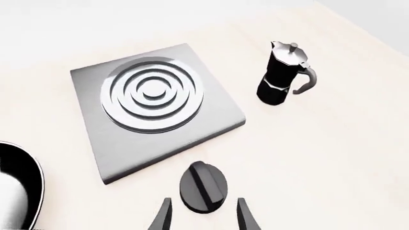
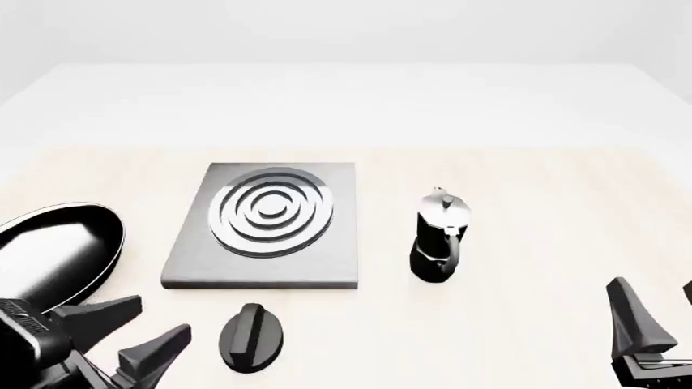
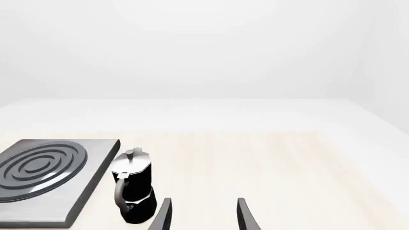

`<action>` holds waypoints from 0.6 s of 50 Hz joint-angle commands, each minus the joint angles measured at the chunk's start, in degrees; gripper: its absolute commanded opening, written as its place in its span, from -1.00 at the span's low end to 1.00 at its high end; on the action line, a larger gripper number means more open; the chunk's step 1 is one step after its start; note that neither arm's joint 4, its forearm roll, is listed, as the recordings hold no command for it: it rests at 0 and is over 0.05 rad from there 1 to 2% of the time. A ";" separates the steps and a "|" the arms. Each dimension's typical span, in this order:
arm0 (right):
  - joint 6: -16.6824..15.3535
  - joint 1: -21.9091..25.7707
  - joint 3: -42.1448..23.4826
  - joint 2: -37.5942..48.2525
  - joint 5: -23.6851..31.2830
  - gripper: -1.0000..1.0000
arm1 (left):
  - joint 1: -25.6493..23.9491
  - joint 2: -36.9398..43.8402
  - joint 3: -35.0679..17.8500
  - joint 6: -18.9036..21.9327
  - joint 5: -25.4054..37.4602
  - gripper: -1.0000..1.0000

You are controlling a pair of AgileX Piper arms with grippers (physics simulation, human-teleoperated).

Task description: Turn on the stove and put the frying pan on it.

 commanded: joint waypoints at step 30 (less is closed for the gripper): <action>0.00 0.02 0.04 -0.12 0.08 1.00 | -6.58 29.23 11.18 -8.81 -33.80 1.00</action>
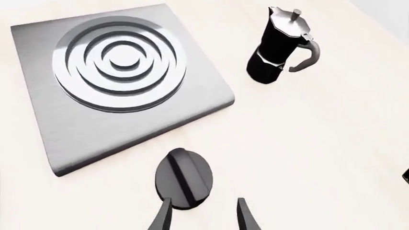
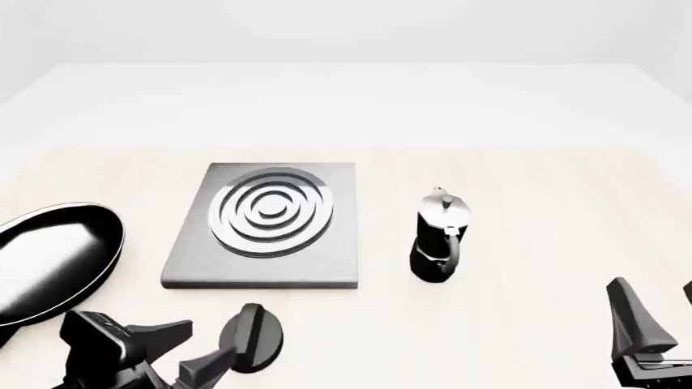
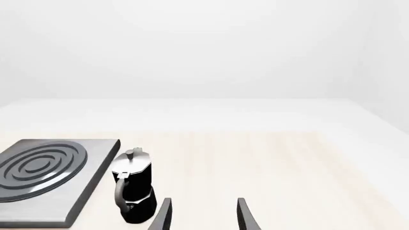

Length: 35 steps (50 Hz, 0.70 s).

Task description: Turn on the stove and put the frying pan on it.

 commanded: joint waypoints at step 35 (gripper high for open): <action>-0.01 0.02 -0.09 0.08 0.01 1.00 | -5.25 33.57 3.13 -6.44 -33.82 1.00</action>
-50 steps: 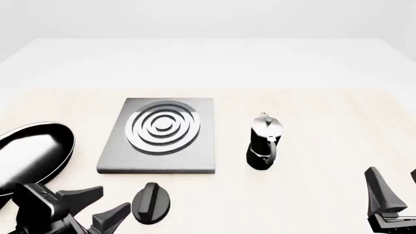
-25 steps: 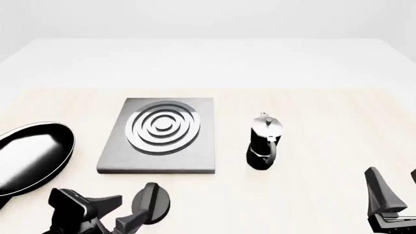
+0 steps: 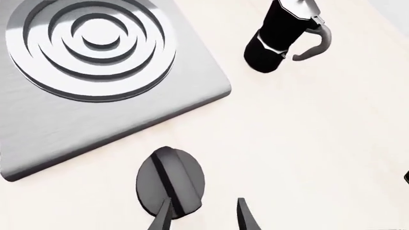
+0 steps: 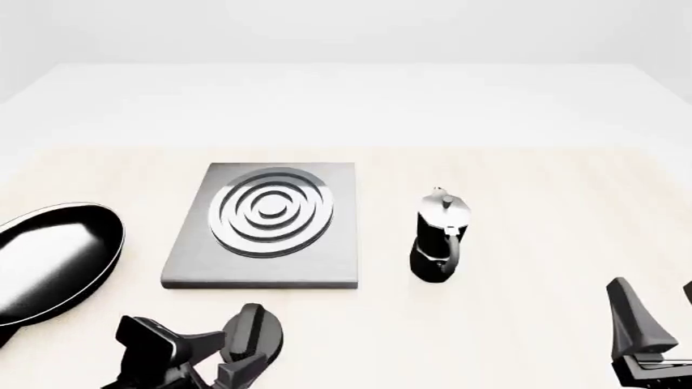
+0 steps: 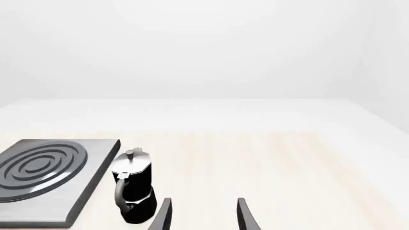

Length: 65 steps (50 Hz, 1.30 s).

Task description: Turn on the stove and put the frying pan on it.

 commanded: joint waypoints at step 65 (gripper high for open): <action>-0.01 0.01 -0.02 0.00 0.02 1.00 | -4.31 -14.59 -5.29 1.99 13.67 1.00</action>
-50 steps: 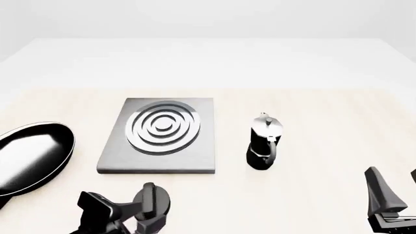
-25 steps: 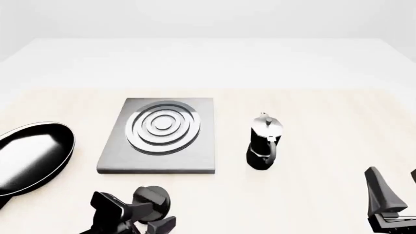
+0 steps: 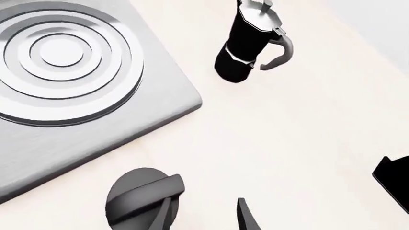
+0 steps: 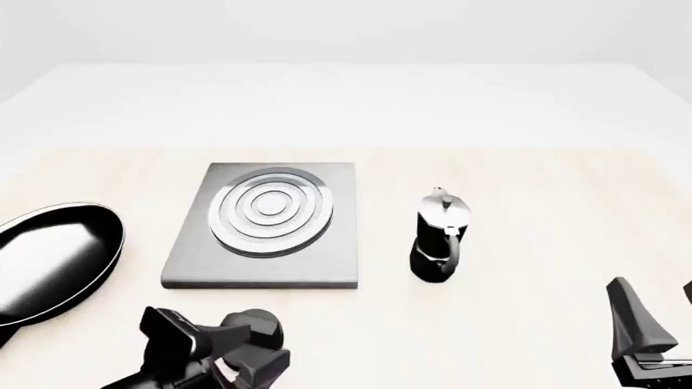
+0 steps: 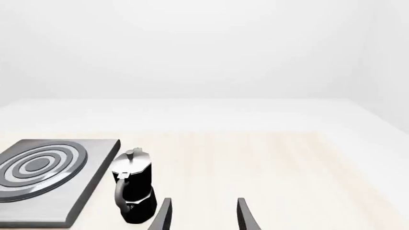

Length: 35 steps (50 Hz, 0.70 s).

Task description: Turn on the stove and put the frying pan on it.

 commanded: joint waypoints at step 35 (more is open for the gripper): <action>0.01 0.00 0.00 0.01 0.00 1.00 | 10.97 -48.24 -8.66 13.91 47.61 1.00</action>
